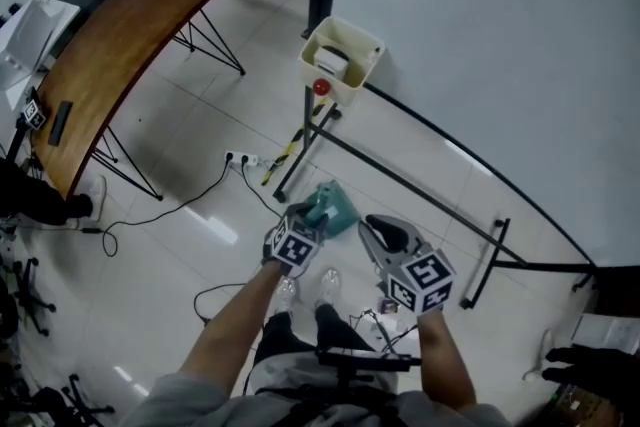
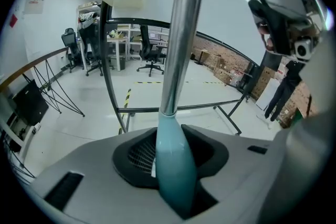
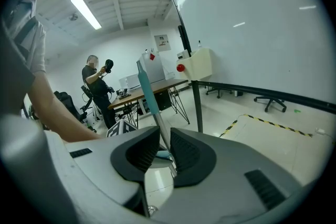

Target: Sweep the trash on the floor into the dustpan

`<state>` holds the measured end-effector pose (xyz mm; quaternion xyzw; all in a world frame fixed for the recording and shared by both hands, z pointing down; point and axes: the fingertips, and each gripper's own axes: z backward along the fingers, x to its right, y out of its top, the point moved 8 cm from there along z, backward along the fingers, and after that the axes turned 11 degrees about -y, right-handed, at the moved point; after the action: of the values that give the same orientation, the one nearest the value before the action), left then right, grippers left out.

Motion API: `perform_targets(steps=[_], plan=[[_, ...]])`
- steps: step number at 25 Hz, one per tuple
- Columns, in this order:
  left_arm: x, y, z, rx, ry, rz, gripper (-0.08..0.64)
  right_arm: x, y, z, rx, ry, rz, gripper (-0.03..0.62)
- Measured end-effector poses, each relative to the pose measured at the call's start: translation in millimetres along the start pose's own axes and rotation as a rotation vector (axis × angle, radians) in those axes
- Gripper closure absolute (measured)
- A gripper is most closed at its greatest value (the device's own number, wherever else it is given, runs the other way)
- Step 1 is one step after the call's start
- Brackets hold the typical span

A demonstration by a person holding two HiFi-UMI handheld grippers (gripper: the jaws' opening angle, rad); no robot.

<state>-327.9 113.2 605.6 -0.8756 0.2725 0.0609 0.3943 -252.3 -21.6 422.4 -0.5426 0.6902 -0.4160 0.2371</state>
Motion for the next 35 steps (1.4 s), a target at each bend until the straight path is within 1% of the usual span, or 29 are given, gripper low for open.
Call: perform_targets(steps=[1, 6, 9, 12, 14, 16, 19, 22, 25, 27, 29, 30, 32, 35], plan=[[-2, 1, 1, 0.005, 0.007, -0.002, 0.430, 0, 0, -1, -0.003, 0.000, 0.001, 0.522], [-7, 3, 3, 0.013, 0.046, -0.019, 0.444, -2, -1, -4, -0.016, 0.000, 0.011, 0.522], [-3, 10, 11, 0.015, 0.044, -0.051, 0.446, -4, 3, -7, -0.001, 0.013, 0.016, 0.522], [10, 19, 23, 0.012, 0.020, -0.089, 0.446, -8, 9, -10, 0.026, 0.036, 0.016, 0.521], [19, 24, 33, 0.007, 0.000, -0.125, 0.446, -15, 16, -13, 0.045, 0.062, 0.025, 0.443], [27, 29, 43, -0.002, -0.023, -0.160, 0.446, -22, 24, -18, 0.067, 0.087, 0.044, 0.423], [38, 36, 54, -0.006, -0.055, -0.202, 0.448, -31, 33, -23, 0.101, 0.126, 0.068, 0.423], [51, 41, 67, -0.005, -0.067, -0.235, 0.449, -43, 41, -23, 0.123, 0.157, 0.091, 0.424], [61, 43, 78, -0.024, -0.062, -0.251, 0.453, -54, 47, -21, 0.143, 0.137, 0.113, 0.425], [62, 41, 80, -0.021, -0.058, -0.255, 0.454, -57, 49, -19, 0.153, 0.121, 0.158, 0.476], [62, 38, 79, -0.004, -0.061, -0.260, 0.454, -59, 47, -17, 0.148, 0.117, 0.212, 0.492], [63, 37, 80, 0.003, -0.063, -0.260, 0.454, -60, 46, -16, 0.147, 0.121, 0.224, 0.493], [66, 35, 83, 0.013, -0.061, -0.256, 0.454, -63, 45, -13, 0.157, 0.124, 0.218, 0.494], [71, 35, 85, 0.022, -0.059, -0.264, 0.453, -62, 46, -6, 0.170, 0.107, 0.191, 0.495]])
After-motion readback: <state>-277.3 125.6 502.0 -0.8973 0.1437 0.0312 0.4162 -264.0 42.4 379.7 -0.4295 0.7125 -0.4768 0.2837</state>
